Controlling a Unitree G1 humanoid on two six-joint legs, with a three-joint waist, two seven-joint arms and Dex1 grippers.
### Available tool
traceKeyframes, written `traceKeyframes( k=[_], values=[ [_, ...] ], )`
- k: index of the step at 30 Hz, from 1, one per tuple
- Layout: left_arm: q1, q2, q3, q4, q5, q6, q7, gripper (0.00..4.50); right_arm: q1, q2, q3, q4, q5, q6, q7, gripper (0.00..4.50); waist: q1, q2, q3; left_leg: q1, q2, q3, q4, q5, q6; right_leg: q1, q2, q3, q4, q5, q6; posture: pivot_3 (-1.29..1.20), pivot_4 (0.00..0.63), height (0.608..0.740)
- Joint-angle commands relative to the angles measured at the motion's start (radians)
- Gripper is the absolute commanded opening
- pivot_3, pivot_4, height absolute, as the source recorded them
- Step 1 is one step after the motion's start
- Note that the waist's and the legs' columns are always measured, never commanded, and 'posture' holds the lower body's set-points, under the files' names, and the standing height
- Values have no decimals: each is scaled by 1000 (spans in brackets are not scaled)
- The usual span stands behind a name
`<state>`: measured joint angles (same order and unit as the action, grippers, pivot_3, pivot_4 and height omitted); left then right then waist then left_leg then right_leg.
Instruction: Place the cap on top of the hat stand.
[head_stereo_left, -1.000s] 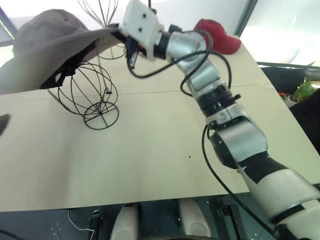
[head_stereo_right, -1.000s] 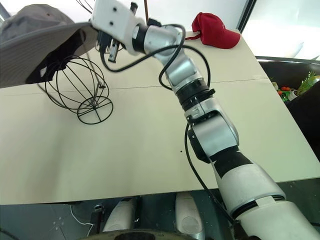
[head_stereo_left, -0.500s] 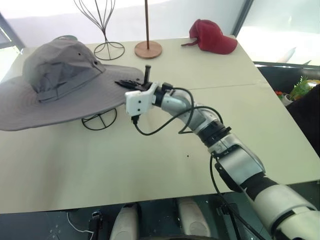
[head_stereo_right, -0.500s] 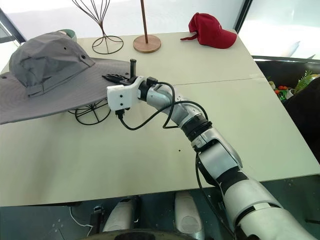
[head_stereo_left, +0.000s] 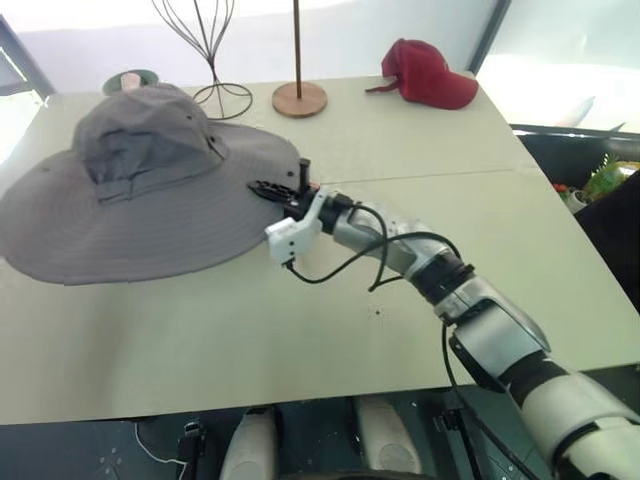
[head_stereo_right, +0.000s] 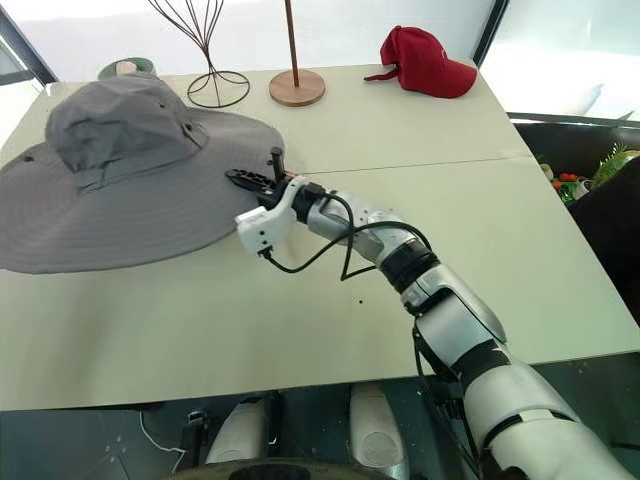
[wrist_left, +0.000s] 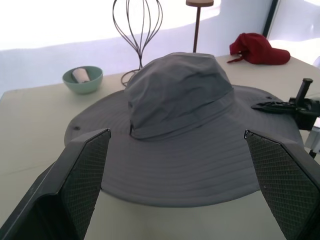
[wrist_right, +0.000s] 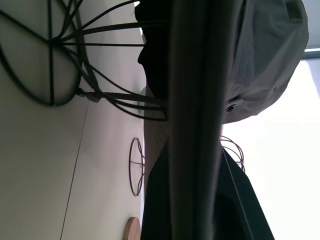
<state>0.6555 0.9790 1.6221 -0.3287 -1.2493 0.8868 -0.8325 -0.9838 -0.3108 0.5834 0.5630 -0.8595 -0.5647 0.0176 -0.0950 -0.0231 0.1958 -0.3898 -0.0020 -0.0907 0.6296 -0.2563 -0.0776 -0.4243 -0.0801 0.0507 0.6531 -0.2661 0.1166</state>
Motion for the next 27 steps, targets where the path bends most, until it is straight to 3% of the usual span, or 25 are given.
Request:
traceKeyframes(
  k=[1,9,27],
  values=[
    [-31,5,-57,-2,60,-39,8,4500,13,-23,-2,-69,-9,-8,11,51,-1,0,0,0,0,0,0,0,0,0,0,0,0,0,0,0,150,740],
    [-129,7,-190,-29,140,-59,18,4500,36,-14,40,-95,-48,-6,50,51,-2,-1,0,0,0,0,0,0,0,0,0,0,0,0,0,0,150,740],
    [-214,-11,-263,-15,210,-62,-16,4500,28,2,28,21,16,19,104,51,-1,-1,-1,0,0,0,1,0,0,1,0,0,0,0,0,0,150,740]
  ],
)
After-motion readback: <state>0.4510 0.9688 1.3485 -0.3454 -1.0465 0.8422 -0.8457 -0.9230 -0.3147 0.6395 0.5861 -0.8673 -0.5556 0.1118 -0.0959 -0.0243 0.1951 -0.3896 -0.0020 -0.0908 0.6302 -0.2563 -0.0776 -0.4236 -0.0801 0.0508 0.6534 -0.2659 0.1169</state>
